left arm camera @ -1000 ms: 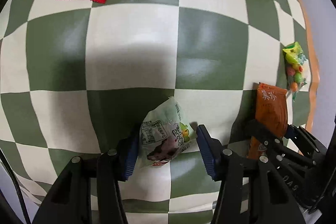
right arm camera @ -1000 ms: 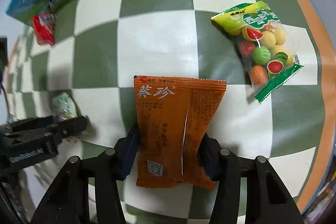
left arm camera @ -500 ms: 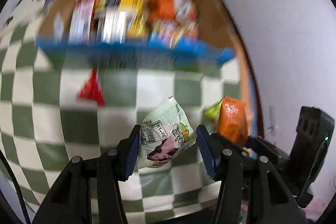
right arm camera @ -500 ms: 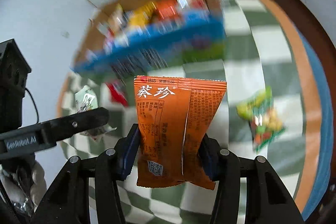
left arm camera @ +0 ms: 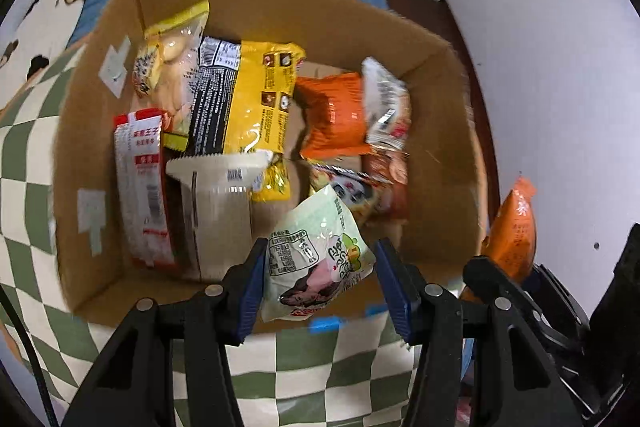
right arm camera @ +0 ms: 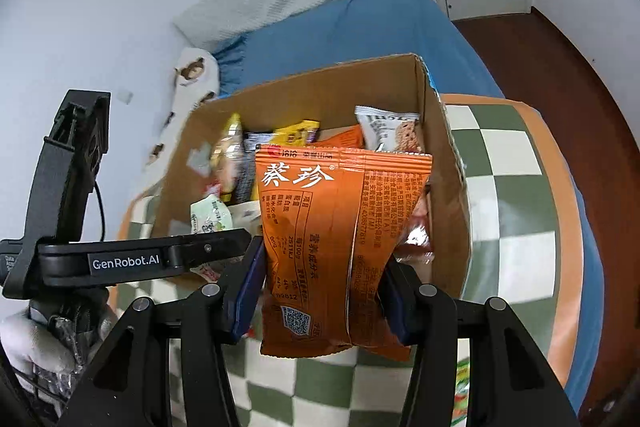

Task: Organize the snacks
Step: 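Carry both packets into the box and open both tools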

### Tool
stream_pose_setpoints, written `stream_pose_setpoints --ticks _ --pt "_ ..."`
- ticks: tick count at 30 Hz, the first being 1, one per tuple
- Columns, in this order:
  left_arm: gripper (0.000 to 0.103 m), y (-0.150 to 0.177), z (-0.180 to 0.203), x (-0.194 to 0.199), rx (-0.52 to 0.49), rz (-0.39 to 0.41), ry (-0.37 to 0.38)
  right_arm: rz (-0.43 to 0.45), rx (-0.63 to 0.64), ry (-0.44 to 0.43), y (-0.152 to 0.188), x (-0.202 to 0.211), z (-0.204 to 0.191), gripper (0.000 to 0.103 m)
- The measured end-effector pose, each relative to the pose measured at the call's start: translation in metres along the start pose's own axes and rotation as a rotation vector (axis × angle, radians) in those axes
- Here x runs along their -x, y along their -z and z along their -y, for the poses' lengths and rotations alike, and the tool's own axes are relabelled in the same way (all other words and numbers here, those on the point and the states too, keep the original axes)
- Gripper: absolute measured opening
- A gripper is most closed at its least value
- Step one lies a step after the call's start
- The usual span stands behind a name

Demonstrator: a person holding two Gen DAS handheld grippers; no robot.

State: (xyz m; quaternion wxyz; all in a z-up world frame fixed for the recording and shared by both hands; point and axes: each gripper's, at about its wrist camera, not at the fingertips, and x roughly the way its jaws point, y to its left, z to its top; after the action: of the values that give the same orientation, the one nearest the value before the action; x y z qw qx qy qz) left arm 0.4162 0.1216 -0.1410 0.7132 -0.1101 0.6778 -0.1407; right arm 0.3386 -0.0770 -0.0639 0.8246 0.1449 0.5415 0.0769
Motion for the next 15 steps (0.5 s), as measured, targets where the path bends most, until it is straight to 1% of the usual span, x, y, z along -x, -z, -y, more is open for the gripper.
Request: stream_pose_setpoints --ticks 4,6,9,10,11,12,13,14,15 --pt "0.051 -0.015 -0.004 -0.024 0.016 -0.041 -0.02 -0.026 0.003 0.049 -0.015 -0.023 0.011 0.055" --pt "0.051 -0.019 -0.006 -0.034 0.03 -0.06 -0.018 -0.042 0.003 0.057 -0.02 -0.034 0.014 0.055" --pt "0.052 -0.022 -0.012 -0.048 0.067 -0.095 -0.014 -0.098 0.017 0.061 -0.023 -0.053 0.015 0.056" --pt "0.054 -0.023 -0.014 -0.052 0.077 -0.1 -0.011 -0.114 0.006 0.057 -0.023 -0.058 0.017 0.058" --pt "0.065 -0.024 -0.016 -0.054 0.083 -0.1 -0.01 -0.135 -0.008 0.049 -0.022 -0.064 0.02 0.068" --pt "0.077 -0.024 -0.016 -0.054 0.085 -0.095 -0.013 -0.162 -0.018 0.042 -0.021 -0.07 0.022 0.075" --pt "0.081 -0.024 -0.016 -0.054 0.081 -0.086 -0.02 -0.172 -0.028 0.045 -0.019 -0.073 0.025 0.086" --pt "0.086 -0.024 -0.016 -0.053 0.076 -0.081 -0.027 -0.174 -0.031 0.045 -0.018 -0.075 0.027 0.092" --pt "0.088 -0.024 -0.015 -0.053 0.066 -0.074 -0.037 -0.178 -0.035 0.048 -0.017 -0.076 0.029 0.093"
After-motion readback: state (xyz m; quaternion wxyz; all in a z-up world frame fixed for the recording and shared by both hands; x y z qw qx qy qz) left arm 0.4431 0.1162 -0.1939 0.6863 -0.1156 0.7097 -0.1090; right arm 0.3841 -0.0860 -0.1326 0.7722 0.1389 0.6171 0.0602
